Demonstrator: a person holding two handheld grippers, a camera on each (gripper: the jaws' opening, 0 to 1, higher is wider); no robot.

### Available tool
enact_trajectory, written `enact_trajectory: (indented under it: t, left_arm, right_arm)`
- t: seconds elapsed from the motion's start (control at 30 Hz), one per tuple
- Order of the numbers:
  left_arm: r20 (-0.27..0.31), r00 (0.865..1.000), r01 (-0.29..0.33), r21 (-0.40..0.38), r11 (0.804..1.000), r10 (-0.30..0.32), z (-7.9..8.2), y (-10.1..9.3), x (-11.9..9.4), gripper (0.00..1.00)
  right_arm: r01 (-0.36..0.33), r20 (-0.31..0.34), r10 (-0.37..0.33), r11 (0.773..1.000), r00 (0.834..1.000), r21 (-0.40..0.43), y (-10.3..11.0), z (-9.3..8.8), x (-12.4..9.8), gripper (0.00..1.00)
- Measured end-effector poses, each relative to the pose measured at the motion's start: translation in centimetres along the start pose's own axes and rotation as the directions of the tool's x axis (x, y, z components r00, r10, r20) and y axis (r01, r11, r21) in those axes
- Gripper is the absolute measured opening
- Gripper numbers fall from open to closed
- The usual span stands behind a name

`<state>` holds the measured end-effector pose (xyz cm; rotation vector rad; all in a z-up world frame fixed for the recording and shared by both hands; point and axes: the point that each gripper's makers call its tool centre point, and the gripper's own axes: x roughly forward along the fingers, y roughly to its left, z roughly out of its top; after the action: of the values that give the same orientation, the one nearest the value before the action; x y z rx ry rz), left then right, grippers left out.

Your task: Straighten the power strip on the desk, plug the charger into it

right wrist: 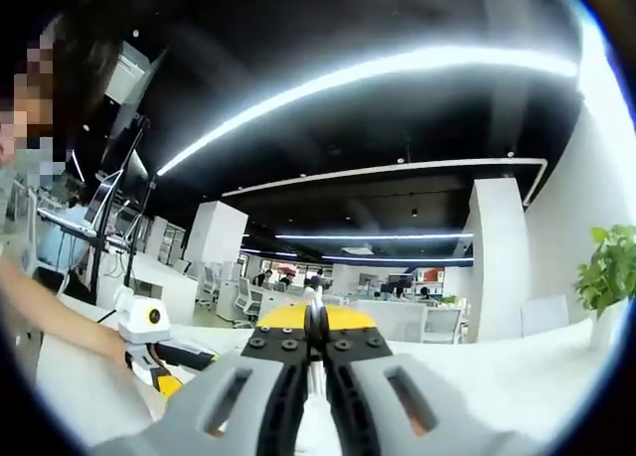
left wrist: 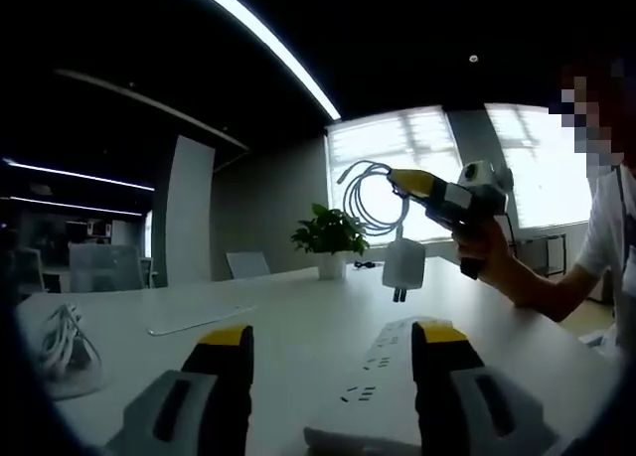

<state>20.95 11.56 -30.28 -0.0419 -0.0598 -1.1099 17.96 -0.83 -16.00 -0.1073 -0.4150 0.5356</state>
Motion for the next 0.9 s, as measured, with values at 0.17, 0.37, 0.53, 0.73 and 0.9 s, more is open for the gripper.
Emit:
enact_trajectory:
  t: [0.17, 0.37, 0.53, 0.73, 0.9]
  left_arm:
    - [-0.001, 1.0, -0.006, 0.028, 1.0, 0.006, 0.0, 0.0, 0.0, 0.65]
    - [0.0, 1.0, -0.007, 0.037, 0.999, 0.007, 0.1, 0.1, 0.0, 0.64]
    - [0.006, 1.0, -0.019, 0.036, 0.999, 0.018, 0.2, 0.4, -0.1, 0.62]
    - [0.01, 1.0, -0.026, 0.032, 0.999, 0.026, 0.4, 0.7, -0.1, 0.61]
    - [0.022, 0.999, -0.035, 0.032, 0.999, 0.034, 0.6, 1.0, -0.2, 0.59]
  right_arm:
    - [-0.012, -0.013, 0.012, 1.0, 1.0, 0.001, 0.7, -0.4, 0.2, 0.04]
    - [-0.013, -0.032, 0.013, 1.0, 0.999, -0.007, 1.6, -0.7, 0.3, 0.04]
    - [-0.041, -0.057, 0.043, 0.999, 0.997, 0.022, 3.1, -1.0, 0.3, 0.04]
    - [-0.086, -0.078, 0.086, 0.996, 0.993, 0.004, 5.4, -1.4, 0.4, 0.04]
    - [-0.07, -0.121, 0.068, 0.997, 0.99, -0.016, 6.0, -2.4, 0.6, 0.04]
